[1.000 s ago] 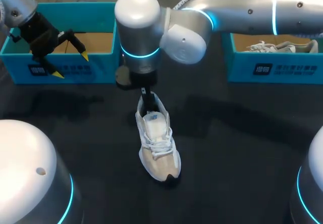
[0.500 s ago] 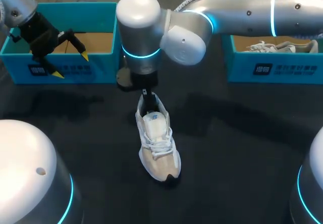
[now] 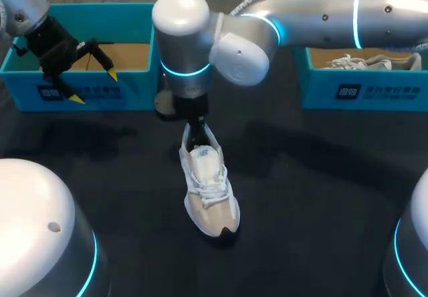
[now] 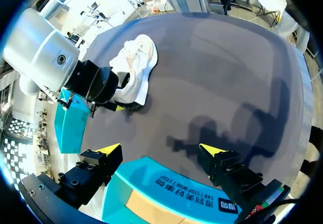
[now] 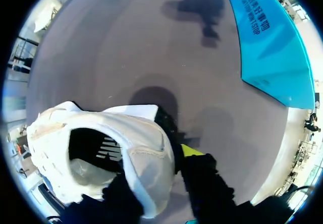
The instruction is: Take the shoe out of the shoebox, open the shoe tongue, remove and reinsert the insole, then place the shoe into the shoebox
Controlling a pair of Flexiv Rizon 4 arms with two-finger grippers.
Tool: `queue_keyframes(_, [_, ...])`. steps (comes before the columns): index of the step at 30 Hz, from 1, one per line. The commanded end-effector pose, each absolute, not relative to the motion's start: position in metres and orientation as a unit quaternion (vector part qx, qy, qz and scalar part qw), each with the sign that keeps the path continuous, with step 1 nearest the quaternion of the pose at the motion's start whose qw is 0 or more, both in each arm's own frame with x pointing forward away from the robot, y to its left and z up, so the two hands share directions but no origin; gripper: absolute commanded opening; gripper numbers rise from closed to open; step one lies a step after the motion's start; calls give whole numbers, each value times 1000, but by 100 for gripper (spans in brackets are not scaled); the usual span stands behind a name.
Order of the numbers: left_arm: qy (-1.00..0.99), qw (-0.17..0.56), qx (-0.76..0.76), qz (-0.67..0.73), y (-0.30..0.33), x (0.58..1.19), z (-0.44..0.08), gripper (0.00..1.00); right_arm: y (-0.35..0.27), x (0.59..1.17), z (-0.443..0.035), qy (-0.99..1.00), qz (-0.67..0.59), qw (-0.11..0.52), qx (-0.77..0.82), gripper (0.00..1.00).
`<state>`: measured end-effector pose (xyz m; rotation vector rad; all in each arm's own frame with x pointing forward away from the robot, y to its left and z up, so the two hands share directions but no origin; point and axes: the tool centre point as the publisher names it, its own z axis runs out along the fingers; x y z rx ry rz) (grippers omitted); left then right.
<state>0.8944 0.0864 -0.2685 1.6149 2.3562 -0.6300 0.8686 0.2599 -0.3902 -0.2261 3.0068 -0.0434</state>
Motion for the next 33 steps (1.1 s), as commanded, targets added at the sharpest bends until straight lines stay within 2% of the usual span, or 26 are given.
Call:
queue_keyframes(1, [801,108,549,-213,86,894,-268,100,259,863,-378,995,-23,72,-66,0])
queue_keyframes(14, [801,108,549,-213,86,894,-268,100,232,866,-322,995,-28,96,-19,0])
queue_keyframes(21, [801,108,549,-213,86,894,-268,100,200,889,-268,993,-41,113,-1,0])
queue_keyframes(33, [801,108,549,-213,86,894,-268,100,145,929,-213,988,-56,143,5,0])
